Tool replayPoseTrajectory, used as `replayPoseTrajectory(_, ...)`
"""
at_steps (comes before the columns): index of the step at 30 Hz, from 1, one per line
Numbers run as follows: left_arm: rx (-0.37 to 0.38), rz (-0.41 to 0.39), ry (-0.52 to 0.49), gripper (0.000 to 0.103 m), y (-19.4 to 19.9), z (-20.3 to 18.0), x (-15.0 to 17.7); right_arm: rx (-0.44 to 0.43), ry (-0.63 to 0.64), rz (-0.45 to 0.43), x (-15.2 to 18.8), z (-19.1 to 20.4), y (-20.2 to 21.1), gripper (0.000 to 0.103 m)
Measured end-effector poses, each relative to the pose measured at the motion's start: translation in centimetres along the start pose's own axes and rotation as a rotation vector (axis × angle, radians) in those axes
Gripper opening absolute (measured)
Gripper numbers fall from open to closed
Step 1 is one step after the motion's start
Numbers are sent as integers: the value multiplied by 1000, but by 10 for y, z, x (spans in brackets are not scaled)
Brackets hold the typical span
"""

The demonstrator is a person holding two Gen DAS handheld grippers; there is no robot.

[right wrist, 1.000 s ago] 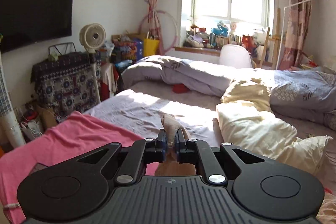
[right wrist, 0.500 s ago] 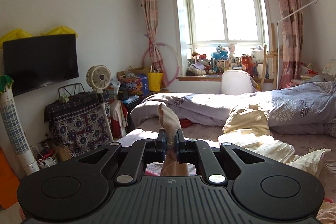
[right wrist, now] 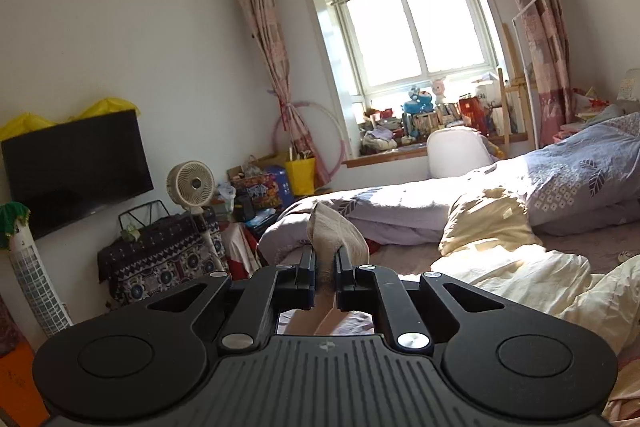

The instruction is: Fold clothes

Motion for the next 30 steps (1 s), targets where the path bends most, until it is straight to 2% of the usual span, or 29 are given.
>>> replayPoseTrajectory(1,-11,7,-15,35,-6,4,5,2,-13,16,11,-3,-10,11)
replayPoseTrajectory(4,-70,80,-147,35,-29,1,41,43,-70,102,57,-22,-46,11)
replayPoseTrajectory(7,-79,186,-196,36,-47,-6,81,129,-126,214,110,-51,-72,11)
replayPoseTrajectory(9,-89,206,-212,36,-53,-9,87,208,-157,294,146,-73,-82,11)
replayPoseTrajectory(11,-94,206,-223,43,-55,-13,88,284,-198,372,180,-96,-87,11)
replayPoseTrajectory(12,-94,200,-226,43,-55,-15,86,313,-220,401,193,-105,-88,11)
replayPoseTrajectory(14,-95,219,-245,44,-59,-15,87,324,-283,387,200,-118,-79,10)
replayPoseTrajectory(16,-61,196,-293,46,-48,-14,87,326,-274,320,189,-120,-65,10)
replayPoseTrajectory(18,-26,172,-342,56,-37,-12,87,337,-230,245,175,-117,-49,10)
replayPoseTrajectory(20,9,149,-390,68,-26,-11,88,385,-203,224,173,-125,-41,11)
replayPoseTrajectory(22,43,125,-437,70,-15,-9,88,437,-230,259,188,-144,-40,11)
replayPoseTrajectory(24,77,101,-485,75,-4,-7,89,488,-279,335,220,-165,-44,11)
replayPoseTrajectory(27,87,74,-550,79,7,-5,94,569,-310,447,267,-186,-50,11)
replayPoseTrajectory(30,89,42,-608,79,16,-8,96,583,-299,446,285,-193,-44,6)
Point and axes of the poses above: each gripper's, at about its wrist camera, not at the fingertips, and y roughly against the way its jaws point, z to its left, x to its underside, the point moved 1 cm from there along -y, roughly the way its jaws point, and after that the axes turned 3 degrees about -x, right-handed, at the moved point
